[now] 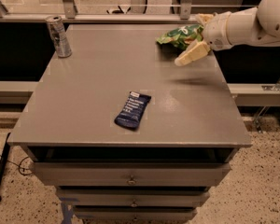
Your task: Pick green rice chip bag
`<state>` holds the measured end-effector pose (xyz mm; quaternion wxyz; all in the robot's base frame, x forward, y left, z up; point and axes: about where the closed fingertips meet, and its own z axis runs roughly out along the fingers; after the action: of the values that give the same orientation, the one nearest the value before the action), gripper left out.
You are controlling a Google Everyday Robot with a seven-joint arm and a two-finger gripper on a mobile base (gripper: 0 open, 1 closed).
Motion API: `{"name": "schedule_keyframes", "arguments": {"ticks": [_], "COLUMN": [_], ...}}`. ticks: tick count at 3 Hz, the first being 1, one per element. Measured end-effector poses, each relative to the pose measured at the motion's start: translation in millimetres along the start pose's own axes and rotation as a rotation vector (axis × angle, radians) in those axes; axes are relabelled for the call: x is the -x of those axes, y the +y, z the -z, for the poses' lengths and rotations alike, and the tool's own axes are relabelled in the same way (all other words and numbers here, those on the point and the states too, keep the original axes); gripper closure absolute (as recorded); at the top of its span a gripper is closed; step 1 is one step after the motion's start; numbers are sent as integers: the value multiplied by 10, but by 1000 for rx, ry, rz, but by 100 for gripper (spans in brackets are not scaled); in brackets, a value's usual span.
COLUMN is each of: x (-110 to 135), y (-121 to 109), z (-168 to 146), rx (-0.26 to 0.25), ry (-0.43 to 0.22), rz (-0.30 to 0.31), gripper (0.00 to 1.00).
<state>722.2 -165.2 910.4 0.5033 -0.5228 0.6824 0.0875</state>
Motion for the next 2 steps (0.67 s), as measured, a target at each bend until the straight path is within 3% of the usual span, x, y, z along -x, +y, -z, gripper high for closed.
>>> {"name": "schedule_keyframes", "arguments": {"ticks": [2], "x": [107], "y": [-354], "z": [-310], "rx": [-26], "ry": [-39], "rz": [45], "gripper": [0]}}
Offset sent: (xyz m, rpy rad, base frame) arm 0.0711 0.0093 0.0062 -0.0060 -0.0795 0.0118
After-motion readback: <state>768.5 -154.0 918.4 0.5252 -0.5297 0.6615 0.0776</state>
